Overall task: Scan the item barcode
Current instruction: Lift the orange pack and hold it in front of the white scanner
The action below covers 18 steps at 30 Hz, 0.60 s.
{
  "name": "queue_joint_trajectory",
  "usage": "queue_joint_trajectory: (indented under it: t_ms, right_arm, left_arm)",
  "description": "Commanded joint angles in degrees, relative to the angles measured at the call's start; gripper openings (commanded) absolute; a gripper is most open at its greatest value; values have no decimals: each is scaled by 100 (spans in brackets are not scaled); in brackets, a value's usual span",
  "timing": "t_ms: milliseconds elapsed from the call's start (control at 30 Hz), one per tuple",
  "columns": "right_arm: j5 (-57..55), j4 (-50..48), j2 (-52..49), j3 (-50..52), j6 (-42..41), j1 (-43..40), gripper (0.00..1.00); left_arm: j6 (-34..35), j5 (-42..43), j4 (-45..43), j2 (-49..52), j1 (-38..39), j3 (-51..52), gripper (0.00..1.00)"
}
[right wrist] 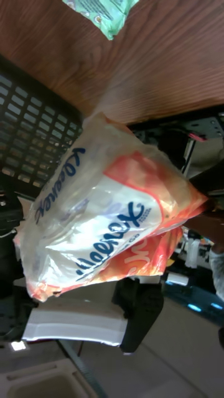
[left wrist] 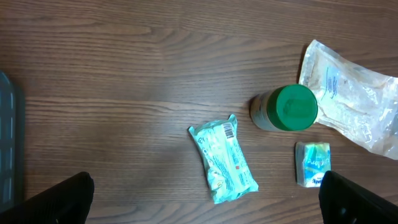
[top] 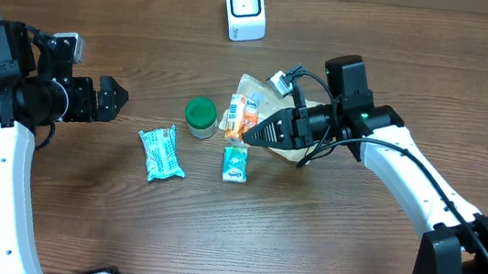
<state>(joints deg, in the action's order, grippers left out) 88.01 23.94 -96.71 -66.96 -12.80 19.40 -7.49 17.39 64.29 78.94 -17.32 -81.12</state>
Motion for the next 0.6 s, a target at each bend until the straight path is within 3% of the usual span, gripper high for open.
queue_joint_trajectory:
  t_ms: [0, 333, 433, 567]
  right_arm:
    - [195, -76, 105, -68, -299, -129, 4]
    - [103, -435, 422, -68, -577, -179, 4]
    - [-1204, 136, 428, -68, -695, -42, 4]
    - [-4028, 1408, 428, -68, -699, 417, 4]
  left_arm:
    - [-85, 4, -4, 17, 22, -28, 100]
    - [-83, 4, -4, 17, 22, -28, 100]
    - [-83, 4, -2, 17, 20, -28, 100]
    - [-85, 4, -4, 17, 22, -28, 100]
